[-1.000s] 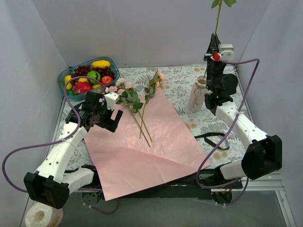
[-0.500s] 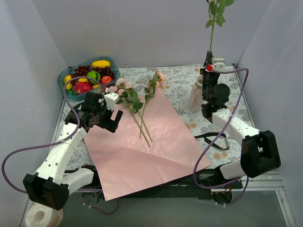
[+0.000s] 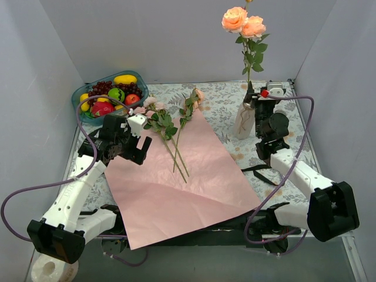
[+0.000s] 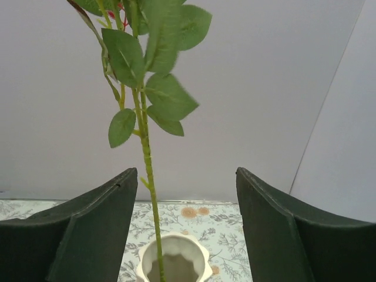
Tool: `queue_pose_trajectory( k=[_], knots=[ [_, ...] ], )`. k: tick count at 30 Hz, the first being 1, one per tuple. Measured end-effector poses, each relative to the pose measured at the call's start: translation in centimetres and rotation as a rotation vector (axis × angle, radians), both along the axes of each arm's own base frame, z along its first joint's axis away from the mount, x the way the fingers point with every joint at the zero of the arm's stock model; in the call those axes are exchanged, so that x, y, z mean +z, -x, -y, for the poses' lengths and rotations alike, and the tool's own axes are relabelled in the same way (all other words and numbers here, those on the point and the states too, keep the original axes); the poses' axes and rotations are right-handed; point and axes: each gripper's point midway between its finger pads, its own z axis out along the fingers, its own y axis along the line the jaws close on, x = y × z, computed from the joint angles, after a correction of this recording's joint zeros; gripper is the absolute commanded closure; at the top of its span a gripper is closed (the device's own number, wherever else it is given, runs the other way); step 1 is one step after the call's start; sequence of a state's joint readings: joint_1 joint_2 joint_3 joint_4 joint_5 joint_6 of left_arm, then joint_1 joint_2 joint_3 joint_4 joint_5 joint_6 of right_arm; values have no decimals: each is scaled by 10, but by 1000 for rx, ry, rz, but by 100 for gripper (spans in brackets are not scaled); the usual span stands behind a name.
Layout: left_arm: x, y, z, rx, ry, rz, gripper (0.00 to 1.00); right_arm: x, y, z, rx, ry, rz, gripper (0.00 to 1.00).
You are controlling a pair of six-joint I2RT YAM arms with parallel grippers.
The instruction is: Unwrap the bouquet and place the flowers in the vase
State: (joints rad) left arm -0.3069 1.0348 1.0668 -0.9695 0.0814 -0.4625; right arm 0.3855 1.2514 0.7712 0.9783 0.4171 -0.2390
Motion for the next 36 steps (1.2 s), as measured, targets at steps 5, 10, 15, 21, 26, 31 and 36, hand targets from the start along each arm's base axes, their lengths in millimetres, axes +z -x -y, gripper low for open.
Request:
queue_pose_trajectory(
  k=[5, 10, 15, 21, 26, 31, 36],
  knots=[
    [8, -2, 2, -2, 14, 20, 2, 3, 19, 6, 12, -19, -24, 24],
    [13, -1, 3, -2, 25, 38, 2, 19, 47, 9, 62, -48, -32, 28],
    [16, -2, 2, 16, 34, 50, 2, 48, 73, -30, 175, -19, -100, 29],
    [14, -9, 0, 68, 34, 48, 2, -4, 112, -117, 364, 81, -318, 25],
    [9, -11, 1, 82, 36, 25, 2, -88, 118, -163, 401, 123, -566, 27],
    [11, -11, 1, 82, 38, 28, 2, -167, 106, -223, 449, 201, -790, 36],
    [14, -10, 1, 83, 41, 34, 2, -206, 82, -292, 543, 283, -902, 57]
  ],
)
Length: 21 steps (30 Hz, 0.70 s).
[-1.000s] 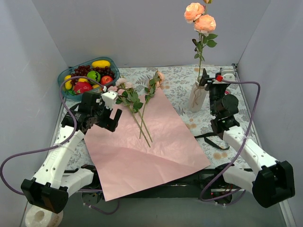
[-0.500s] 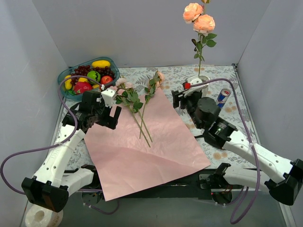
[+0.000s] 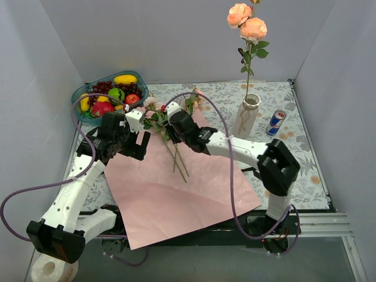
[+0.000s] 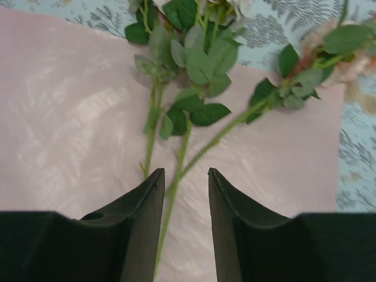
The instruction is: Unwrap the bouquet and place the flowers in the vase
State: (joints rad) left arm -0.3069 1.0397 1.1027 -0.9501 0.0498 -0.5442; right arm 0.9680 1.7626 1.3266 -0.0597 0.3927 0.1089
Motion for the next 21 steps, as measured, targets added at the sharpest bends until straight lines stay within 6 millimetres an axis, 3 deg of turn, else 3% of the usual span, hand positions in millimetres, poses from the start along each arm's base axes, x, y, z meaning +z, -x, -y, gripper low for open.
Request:
queue_pose_trajectory(
  k=[3, 6, 14, 21],
  knots=[
    [1, 1, 0, 1, 3, 0, 2, -18, -15, -32, 51, 25, -35, 56],
    [0, 3, 0, 0, 3, -4, 2, -43, -22, -48, 94, 55, -89, 55],
    [3, 5, -1, -5, 0, 5, 2, -101, -38, -37, 89, 124, -263, 55],
    [4, 5, -2, -11, -3, 14, 2, -120, -35, -30, 90, 157, -309, 55]
  ],
)
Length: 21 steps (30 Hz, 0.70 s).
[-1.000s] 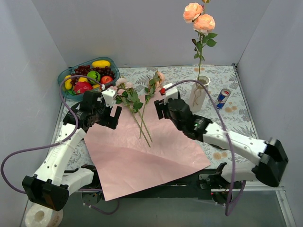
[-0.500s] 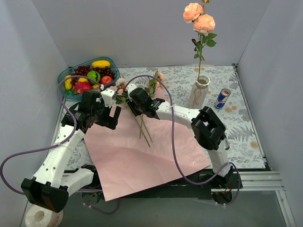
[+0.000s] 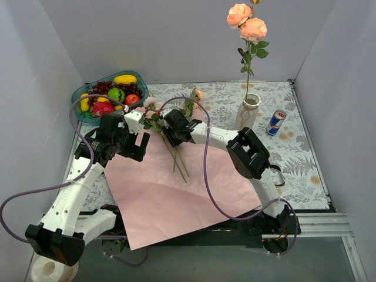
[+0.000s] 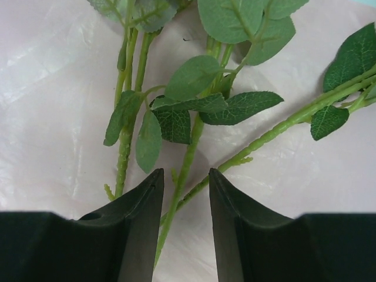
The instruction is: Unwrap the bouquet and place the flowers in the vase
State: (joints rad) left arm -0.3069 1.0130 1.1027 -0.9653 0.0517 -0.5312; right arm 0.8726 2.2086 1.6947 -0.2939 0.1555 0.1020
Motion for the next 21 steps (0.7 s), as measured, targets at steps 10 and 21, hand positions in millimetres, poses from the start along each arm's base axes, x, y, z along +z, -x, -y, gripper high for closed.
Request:
queue_pose_trajectory(
  k=[10, 21],
  knots=[
    [1, 0, -1, -9, -11, 7, 2, -1, -10, -13, 24, -14, 7, 55],
    [-10, 3, -3, -14, -24, -17, 2, -10, -33, -23, 23, -35, 0, 64]
  ],
)
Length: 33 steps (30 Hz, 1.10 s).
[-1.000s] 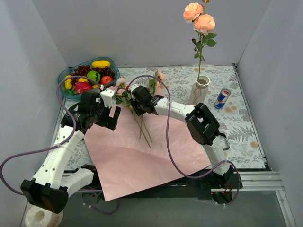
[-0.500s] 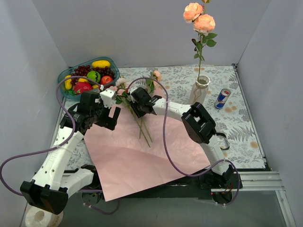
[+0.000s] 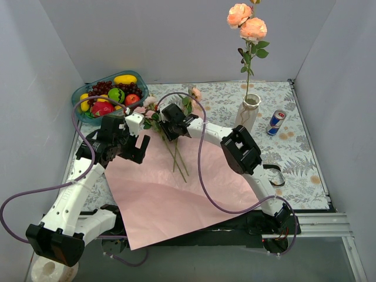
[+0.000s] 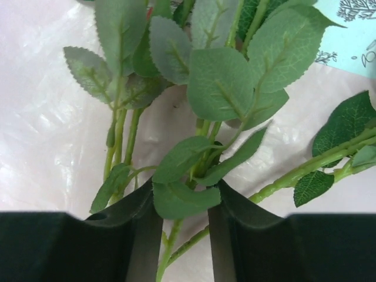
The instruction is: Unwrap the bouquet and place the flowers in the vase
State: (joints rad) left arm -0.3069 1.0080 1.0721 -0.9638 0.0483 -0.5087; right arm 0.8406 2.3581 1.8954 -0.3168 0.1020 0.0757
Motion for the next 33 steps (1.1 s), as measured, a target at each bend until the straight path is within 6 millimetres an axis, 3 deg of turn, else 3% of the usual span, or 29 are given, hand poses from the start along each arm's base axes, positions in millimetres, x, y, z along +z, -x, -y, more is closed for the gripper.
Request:
queue_pose_trajectory(
  k=[6, 14, 19, 21, 23, 27, 29, 32, 33],
  knots=[
    [0, -1, 0, -3, 0, 6, 2, 0, -7, 6, -17, -7, -7, 98],
    [0, -1, 0, -3, -1, 6, 2, 5, -12, 11, -31, -17, -6, 99],
    [0, -1, 0, -3, -1, 3, 2, 39, -23, 9, -46, -45, 17, 99],
    [1, 0, 0, -4, -3, 0, 2, 64, -28, 8, -52, -70, 45, 99],
    [4, 1, 0, -6, -3, 5, 2, 102, -33, 7, -56, -116, 94, 99],
    [13, 0, 0, -7, 2, 21, 2, 200, -32, 15, -57, -234, 224, 99],
    [16, 0, 1, -9, 7, 28, 2, 260, -24, 23, -53, -322, 308, 99],
    [19, 1, 1, -12, 13, 34, 2, 342, 1, 40, -29, -464, 425, 99],
    [19, 1, 2, -13, 15, 34, 2, 356, 10, 46, -18, -497, 447, 99]
  ],
)
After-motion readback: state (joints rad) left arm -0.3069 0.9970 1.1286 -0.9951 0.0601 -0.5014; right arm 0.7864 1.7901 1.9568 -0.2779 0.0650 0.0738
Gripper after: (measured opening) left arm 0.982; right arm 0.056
